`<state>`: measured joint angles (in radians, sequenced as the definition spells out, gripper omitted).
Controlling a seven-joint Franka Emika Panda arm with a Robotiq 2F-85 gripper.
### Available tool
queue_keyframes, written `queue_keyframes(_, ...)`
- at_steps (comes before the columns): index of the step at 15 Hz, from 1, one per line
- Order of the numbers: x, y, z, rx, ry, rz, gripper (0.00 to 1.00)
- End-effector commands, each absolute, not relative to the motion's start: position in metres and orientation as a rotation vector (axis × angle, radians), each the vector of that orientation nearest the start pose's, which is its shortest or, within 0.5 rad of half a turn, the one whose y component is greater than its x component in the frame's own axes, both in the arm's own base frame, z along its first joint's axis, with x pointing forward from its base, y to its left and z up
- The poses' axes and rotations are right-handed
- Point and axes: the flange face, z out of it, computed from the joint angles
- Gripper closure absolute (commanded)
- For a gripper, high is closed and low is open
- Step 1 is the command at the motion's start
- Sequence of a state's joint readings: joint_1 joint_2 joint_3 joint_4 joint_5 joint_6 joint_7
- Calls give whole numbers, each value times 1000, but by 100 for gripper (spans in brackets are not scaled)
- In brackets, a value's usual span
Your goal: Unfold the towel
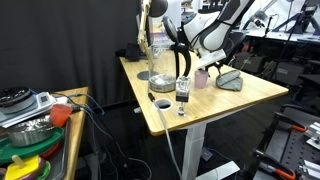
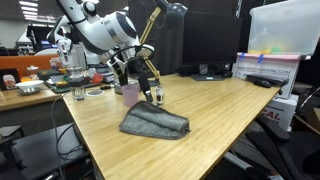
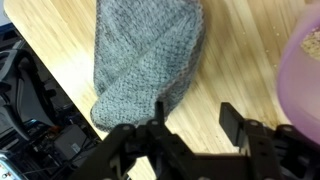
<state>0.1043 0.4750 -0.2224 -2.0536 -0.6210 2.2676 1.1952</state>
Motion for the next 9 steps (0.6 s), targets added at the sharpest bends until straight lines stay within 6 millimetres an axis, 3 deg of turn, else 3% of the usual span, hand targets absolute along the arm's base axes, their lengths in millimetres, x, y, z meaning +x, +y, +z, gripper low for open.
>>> queue_keyframes(1, 556, -79, 214, 2393, -1049, 87, 11)
queue_keyframes(3, 555, -75, 226, 2407, -1052, 118, 0)
queue_keyframes(6, 550, -69, 242, 2423, -1064, 152, 0)
queue_keyframes(9, 528, -77, 254, 2422, -1127, 111, 0)
